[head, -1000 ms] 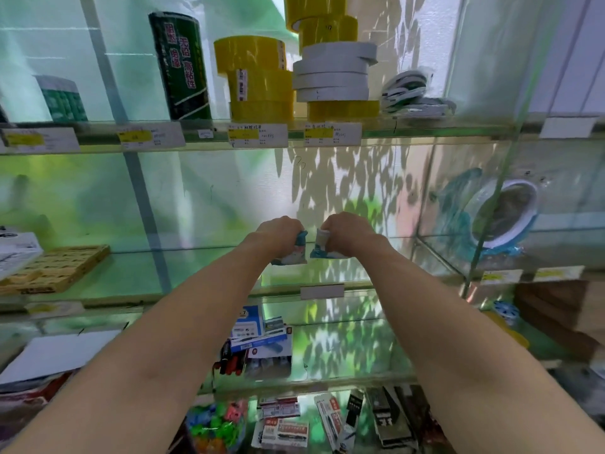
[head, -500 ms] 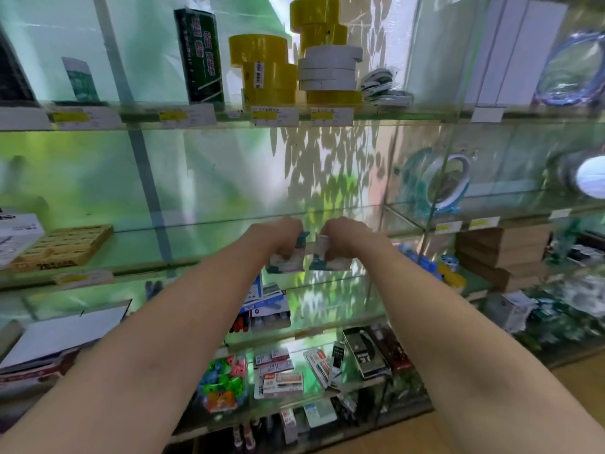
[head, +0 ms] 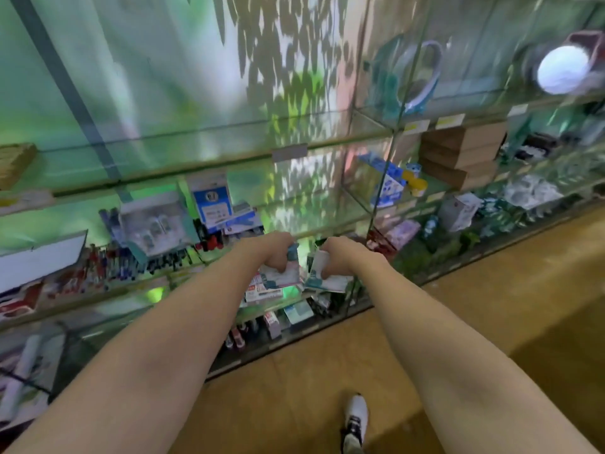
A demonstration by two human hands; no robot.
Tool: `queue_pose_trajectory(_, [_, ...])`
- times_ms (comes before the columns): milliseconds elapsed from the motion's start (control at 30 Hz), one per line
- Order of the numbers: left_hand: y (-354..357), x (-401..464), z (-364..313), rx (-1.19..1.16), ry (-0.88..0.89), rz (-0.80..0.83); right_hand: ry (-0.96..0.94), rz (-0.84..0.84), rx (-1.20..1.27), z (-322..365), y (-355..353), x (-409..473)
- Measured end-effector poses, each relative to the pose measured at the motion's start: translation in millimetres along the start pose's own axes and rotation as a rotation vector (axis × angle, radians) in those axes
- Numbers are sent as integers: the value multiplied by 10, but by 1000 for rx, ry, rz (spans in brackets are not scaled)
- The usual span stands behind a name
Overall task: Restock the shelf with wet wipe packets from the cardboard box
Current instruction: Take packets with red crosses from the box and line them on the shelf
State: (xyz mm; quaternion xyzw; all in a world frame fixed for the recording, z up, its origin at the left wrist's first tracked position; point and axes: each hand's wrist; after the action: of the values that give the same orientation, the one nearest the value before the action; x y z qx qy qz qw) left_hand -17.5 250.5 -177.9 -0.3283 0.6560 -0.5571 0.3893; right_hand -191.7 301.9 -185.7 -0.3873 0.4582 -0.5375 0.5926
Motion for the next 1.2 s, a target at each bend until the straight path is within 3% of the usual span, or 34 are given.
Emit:
queue_pose_trajectory(500, [1329,507,-780,-73,214,306,268,205,176,-1227,1004,-460])
queue_pose_trajectory(833, [1618,1141,-1600,-75,296,471,445,230,296,-2138,1173,-486])
queue_pose_trajectory(1200, [1699,1748,-2731,-4,390,505,643,223,474,-3186,1097,-760])
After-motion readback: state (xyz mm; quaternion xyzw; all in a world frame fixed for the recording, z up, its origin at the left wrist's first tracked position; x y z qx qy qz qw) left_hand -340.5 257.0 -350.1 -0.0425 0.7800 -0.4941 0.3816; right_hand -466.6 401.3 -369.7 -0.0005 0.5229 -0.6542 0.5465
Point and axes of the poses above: each hand's wrist, its own x-axis towards the middle knuckle, its own y-axis out of the palm, z = x × y, and after that the axes turned 13 degrees about -z, right-handed
